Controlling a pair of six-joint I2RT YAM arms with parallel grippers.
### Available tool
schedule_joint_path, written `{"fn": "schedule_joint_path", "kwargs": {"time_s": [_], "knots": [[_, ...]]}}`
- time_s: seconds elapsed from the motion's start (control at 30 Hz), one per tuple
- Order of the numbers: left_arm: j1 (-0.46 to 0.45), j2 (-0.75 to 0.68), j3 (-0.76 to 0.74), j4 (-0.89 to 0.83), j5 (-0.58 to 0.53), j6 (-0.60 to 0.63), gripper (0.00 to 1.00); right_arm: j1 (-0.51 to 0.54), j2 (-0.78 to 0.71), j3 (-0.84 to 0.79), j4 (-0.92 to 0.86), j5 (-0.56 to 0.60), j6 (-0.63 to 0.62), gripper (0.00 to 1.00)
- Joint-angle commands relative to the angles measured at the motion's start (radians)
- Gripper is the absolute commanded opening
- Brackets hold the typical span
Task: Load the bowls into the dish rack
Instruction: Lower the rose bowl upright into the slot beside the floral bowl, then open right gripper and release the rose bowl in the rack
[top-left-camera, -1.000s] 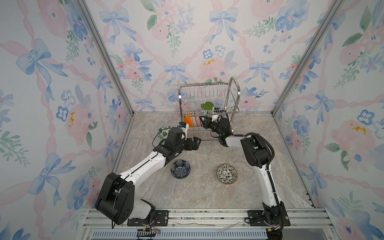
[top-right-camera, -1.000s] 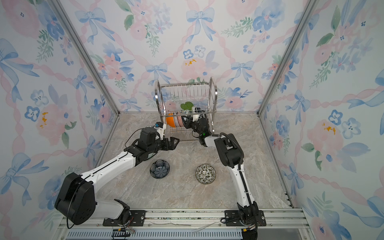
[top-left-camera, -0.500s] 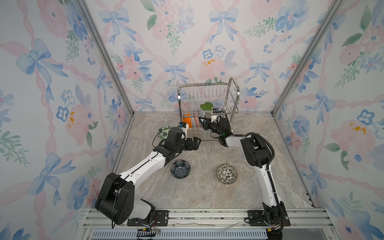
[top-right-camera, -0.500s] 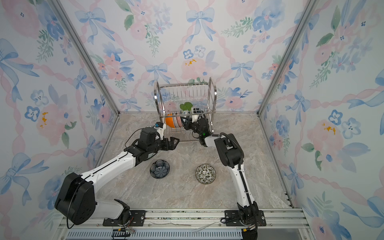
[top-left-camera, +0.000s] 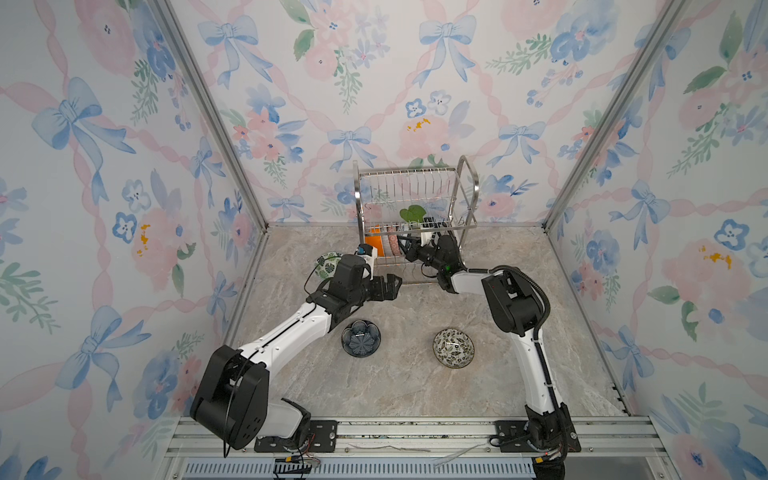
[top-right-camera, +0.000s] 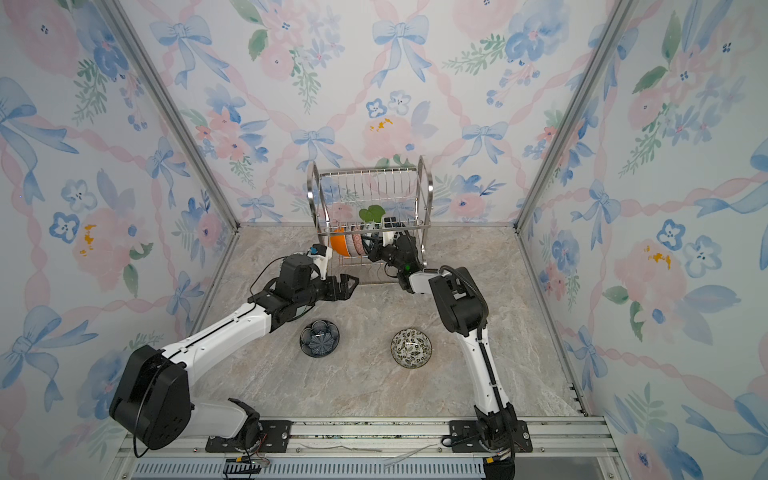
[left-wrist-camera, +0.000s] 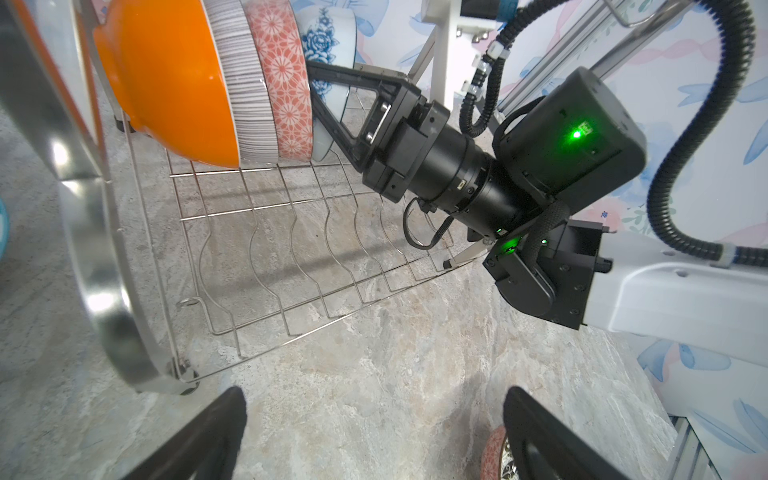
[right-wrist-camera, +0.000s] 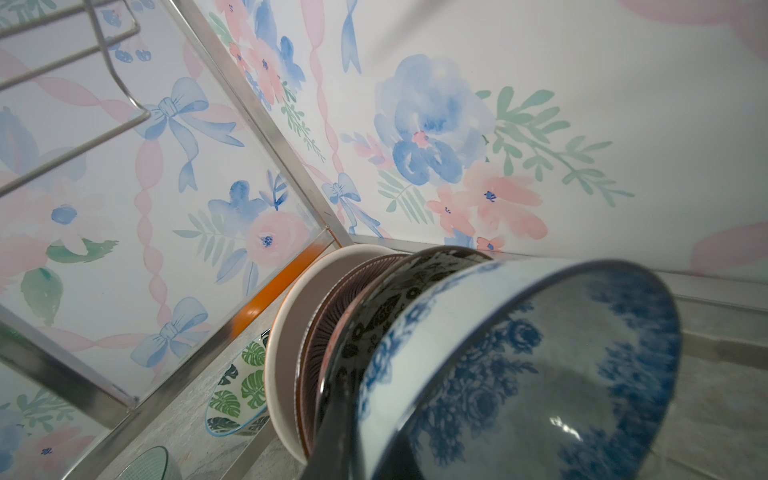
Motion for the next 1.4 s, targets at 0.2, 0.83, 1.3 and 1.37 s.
{"fn": "schedule_joint_path", "kwargs": {"time_s": [0.2,0.83,1.3,1.37], "knots": [[0.006,-0.012,0.009,0.008,0.016,-0.005,0.98,0.019,-0.060,-0.050,-0.097,-0.004,-0.027,0.16],[0.006,-0.019,0.007,0.007,0.013,-0.007,0.98,0.022,-0.109,-0.110,-0.058,0.020,-0.028,0.26],[0.006,-0.019,0.010,0.006,0.012,-0.007,0.98,0.021,-0.145,-0.157,-0.024,0.036,-0.026,0.32],[0.006,-0.020,0.009,0.007,0.011,-0.009,0.98,0.021,-0.156,-0.169,-0.020,0.043,-0.028,0.32]]}}
